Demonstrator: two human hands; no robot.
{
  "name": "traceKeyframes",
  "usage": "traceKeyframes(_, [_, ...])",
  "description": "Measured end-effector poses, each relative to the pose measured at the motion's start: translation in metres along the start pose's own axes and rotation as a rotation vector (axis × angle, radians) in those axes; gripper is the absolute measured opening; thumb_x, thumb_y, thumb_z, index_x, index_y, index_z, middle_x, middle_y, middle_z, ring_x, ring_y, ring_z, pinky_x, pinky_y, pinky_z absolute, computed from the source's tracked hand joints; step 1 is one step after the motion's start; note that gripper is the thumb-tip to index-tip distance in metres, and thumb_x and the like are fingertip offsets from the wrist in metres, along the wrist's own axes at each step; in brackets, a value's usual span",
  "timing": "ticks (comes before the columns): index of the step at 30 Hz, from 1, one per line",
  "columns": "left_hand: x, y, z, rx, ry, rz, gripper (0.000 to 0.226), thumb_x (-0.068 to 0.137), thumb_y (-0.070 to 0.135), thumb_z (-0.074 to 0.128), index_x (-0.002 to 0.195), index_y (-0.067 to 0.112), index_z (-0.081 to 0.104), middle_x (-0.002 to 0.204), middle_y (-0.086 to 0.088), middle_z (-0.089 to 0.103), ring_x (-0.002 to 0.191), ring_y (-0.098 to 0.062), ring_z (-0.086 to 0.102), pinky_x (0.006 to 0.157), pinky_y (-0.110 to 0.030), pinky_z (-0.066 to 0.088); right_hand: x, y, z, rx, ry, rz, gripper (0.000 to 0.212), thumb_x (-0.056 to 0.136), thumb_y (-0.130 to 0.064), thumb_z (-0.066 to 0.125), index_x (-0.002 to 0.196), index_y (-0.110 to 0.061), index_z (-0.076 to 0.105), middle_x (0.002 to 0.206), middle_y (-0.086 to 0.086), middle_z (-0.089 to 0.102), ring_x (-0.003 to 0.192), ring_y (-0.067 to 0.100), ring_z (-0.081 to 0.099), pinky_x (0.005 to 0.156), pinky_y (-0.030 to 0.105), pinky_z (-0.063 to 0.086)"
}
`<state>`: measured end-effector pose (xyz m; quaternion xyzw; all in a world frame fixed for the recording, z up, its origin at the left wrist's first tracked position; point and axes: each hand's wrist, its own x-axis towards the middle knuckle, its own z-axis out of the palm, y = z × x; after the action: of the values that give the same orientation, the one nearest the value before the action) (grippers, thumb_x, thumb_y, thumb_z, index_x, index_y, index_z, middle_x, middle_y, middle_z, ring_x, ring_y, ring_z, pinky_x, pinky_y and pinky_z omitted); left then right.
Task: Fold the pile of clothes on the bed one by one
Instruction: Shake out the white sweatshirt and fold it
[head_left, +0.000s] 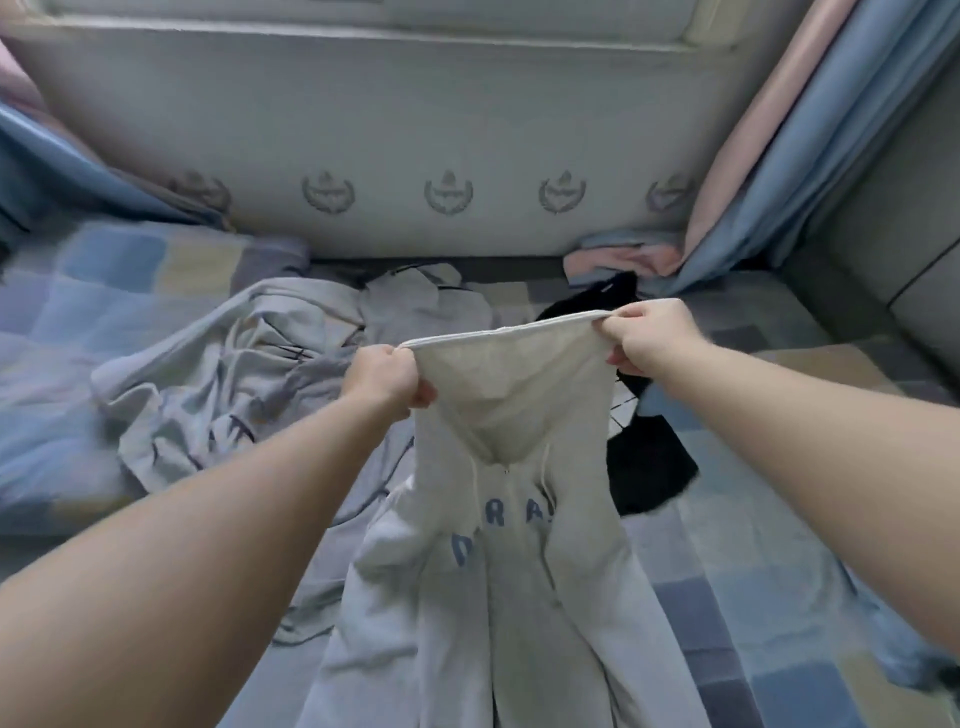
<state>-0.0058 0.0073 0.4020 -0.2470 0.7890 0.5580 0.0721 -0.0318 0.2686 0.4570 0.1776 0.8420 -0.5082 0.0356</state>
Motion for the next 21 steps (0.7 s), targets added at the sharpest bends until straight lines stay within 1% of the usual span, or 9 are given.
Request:
traceKeyframes(1, [0.016,-0.002,0.007,-0.023,0.002,0.018,0.027,0.095,0.027,0.037,0.095,0.016,0.062,0.1,-0.014,0.076,0.094,-0.031,0.072,0.078,-0.037,0.054,0.012,0.003,0.007,0.087,-0.009,-0.017,0.007,0.095,-0.011,0.066,0.092,-0.015,0.07,0.098,0.014,0.071,0.072,0.021,0.069,0.076,0.034,0.061])
traceKeyframes(2, [0.031,-0.002,0.014,-0.046,0.007,0.061,0.032,0.097,0.036,0.039,0.113,0.019,0.062,0.121,-0.011,0.071,0.111,-0.03,0.067,0.092,-0.042,0.052,0.027,0.007,0.015,0.162,-0.033,-0.042,0.016,0.095,-0.007,0.066,0.11,-0.013,0.069,0.115,0.014,0.068,0.091,0.024,0.07,0.09,0.038,0.058])
traceKeyframes(4, [0.046,-0.004,0.031,-0.084,-0.033,0.149,0.058,0.103,0.041,0.048,0.155,0.022,0.032,0.156,-0.003,0.041,0.143,-0.024,0.041,0.114,-0.037,0.034,0.043,0.017,0.029,0.211,-0.135,-0.084,0.064,0.09,-0.004,0.069,0.149,-0.016,0.045,0.133,0.005,0.055,0.121,0.027,0.059,0.107,0.042,0.048])
traceKeyframes(5, [0.046,-0.01,0.04,-0.067,-0.073,0.183,0.07,0.104,0.038,0.051,0.161,0.022,0.014,0.163,-0.002,0.028,0.149,-0.021,0.029,0.118,-0.034,0.027,0.047,0.026,0.036,0.156,-0.171,-0.108,0.082,0.086,-0.007,0.072,0.156,-0.021,0.032,0.142,0.006,0.049,0.133,0.028,0.05,0.11,0.042,0.043])
traceKeyframes(7, [0.037,-0.036,0.06,0.038,-0.16,0.212,0.076,0.103,0.038,0.053,0.162,0.025,0.006,0.166,0.0,0.019,0.152,-0.021,0.022,0.122,-0.037,0.021,0.039,0.058,0.045,-0.011,-0.245,-0.143,0.088,0.088,-0.017,0.072,0.159,-0.03,0.023,0.162,-0.004,0.025,0.147,0.018,0.03,0.111,0.032,0.034])
traceKeyframes(10, [0.012,-0.095,0.08,0.246,-0.251,0.232,0.073,0.101,0.044,0.053,0.161,0.029,0.014,0.168,0.002,0.016,0.154,-0.021,0.016,0.125,-0.046,0.018,0.008,0.127,0.045,-0.107,-0.368,-0.129,0.07,0.098,-0.025,0.062,0.157,-0.035,0.025,0.151,-0.02,0.025,0.138,0.001,0.025,0.107,0.026,0.027])
traceKeyframes(13, [-0.018,-0.141,0.096,0.382,-0.303,0.206,0.07,0.102,0.045,0.05,0.161,0.029,0.016,0.169,0.003,0.011,0.155,-0.016,0.01,0.126,-0.039,0.011,-0.02,0.191,0.036,-0.26,-0.409,-0.098,0.074,0.096,-0.043,0.061,0.157,-0.043,0.02,0.166,-0.018,0.009,0.153,0.008,0.009,0.124,0.04,0.016])
traceKeyframes(15, [-0.043,-0.168,0.109,0.447,-0.318,0.188,0.068,0.102,0.047,0.049,0.16,0.033,0.016,0.168,0.005,0.009,0.155,-0.016,0.007,0.124,-0.036,0.01,-0.035,0.225,0.029,-0.336,-0.423,-0.056,0.073,0.096,-0.046,0.058,0.157,-0.044,0.018,0.166,-0.019,0.006,0.155,0.011,0.003,0.125,0.048,0.012])
traceKeyframes(21, [-0.136,-0.258,0.142,0.508,-0.37,0.035,0.067,0.102,0.05,0.047,0.159,0.037,0.017,0.168,0.008,0.008,0.155,-0.018,0.007,0.125,-0.039,0.012,-0.101,0.321,0.009,-0.484,-0.555,-0.069,0.073,0.098,-0.049,0.054,0.158,-0.042,0.014,0.166,-0.019,0.005,0.155,0.011,0.004,0.124,0.05,0.015])
